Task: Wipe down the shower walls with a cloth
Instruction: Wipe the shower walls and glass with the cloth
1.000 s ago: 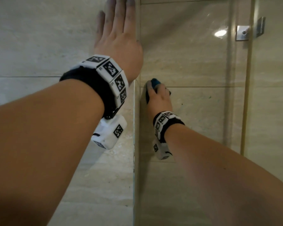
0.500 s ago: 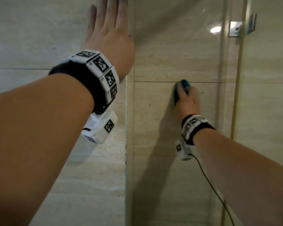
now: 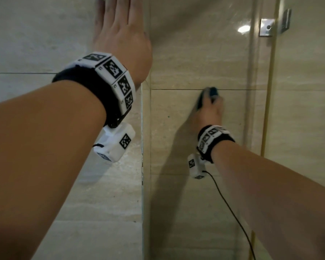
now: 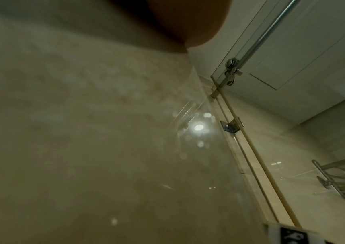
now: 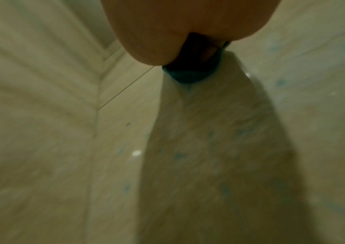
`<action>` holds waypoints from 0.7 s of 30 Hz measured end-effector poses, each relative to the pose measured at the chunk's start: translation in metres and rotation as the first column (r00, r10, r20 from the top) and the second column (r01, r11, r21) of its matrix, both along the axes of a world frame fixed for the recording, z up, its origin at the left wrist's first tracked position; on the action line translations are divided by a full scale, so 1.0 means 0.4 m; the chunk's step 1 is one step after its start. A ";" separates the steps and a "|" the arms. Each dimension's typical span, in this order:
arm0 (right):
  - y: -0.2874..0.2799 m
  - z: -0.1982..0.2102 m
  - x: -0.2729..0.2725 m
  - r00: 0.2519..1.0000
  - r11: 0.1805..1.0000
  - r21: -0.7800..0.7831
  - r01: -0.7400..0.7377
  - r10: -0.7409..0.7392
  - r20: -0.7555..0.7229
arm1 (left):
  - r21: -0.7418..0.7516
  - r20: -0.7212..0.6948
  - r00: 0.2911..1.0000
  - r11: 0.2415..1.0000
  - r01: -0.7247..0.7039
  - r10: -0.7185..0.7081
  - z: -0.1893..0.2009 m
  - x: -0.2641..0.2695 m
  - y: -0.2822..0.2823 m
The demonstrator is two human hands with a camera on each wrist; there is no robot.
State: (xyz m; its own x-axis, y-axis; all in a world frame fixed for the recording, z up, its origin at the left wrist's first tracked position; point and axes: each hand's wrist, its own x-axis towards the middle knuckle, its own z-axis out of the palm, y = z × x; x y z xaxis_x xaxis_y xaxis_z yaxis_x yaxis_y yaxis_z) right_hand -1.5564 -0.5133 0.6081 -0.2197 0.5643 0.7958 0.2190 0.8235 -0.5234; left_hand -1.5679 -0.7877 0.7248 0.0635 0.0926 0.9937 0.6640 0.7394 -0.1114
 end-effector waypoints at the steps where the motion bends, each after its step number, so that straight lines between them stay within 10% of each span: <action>1: -0.043 0.003 -0.024 0.998 0.998 0.033 -0.052 0.050 0.042 | -0.005 -0.006 1.000 1.000 -0.005 0.005 0.000 -0.002 -0.001; 12: -0.145 -0.022 -0.095 0.967 0.941 0.319 -0.118 0.035 0.253 | -0.019 -0.006 1.000 1.000 -0.012 0.012 -0.004 -0.011 -0.012; 21: 0.097 -0.052 0.116 0.989 0.996 -0.067 0.059 -0.068 -0.128 | -0.017 0.008 1.000 1.000 -0.009 0.009 -0.007 -0.003 -0.011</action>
